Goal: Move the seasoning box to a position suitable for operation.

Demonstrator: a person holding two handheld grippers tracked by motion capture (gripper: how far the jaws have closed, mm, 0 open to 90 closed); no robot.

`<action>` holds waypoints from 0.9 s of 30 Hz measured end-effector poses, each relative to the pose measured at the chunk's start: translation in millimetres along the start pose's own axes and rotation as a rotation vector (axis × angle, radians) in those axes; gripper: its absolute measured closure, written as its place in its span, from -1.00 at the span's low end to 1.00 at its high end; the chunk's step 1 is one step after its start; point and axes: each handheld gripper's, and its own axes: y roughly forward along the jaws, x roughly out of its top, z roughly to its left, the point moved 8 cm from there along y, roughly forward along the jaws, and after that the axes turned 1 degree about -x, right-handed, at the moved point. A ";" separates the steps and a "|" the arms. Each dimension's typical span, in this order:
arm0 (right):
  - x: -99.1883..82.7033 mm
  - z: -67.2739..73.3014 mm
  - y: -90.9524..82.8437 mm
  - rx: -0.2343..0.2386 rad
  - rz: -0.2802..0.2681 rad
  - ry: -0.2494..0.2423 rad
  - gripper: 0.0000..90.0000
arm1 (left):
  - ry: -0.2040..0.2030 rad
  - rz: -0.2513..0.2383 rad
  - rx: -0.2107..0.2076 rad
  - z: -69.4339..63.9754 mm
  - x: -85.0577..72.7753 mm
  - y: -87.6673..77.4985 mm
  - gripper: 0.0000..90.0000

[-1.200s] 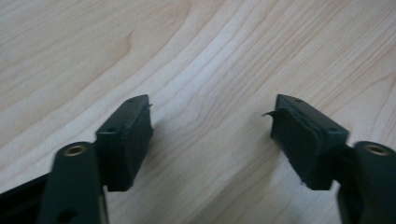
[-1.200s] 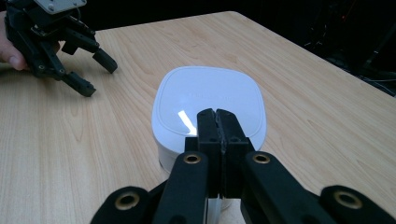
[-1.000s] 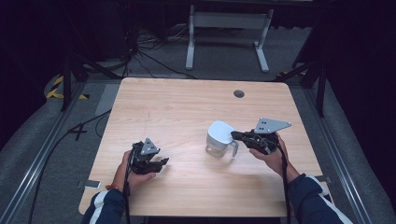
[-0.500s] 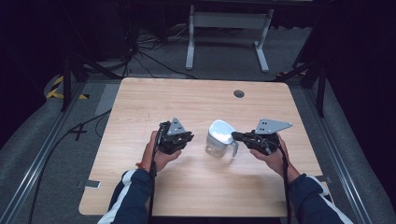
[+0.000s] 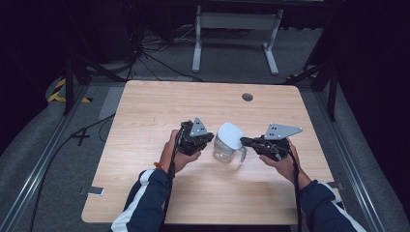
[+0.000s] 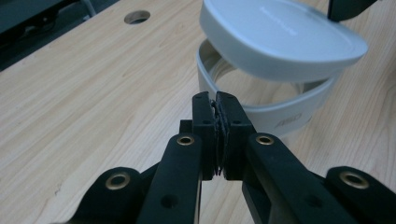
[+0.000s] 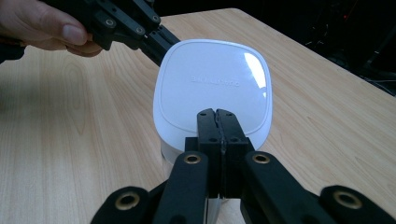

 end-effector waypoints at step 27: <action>-3.9 -1.5 0.3 0.004 0.019 -0.002 0.99 | 0.094 -0.015 -0.014 -16.0 43.9 -0.4 0.90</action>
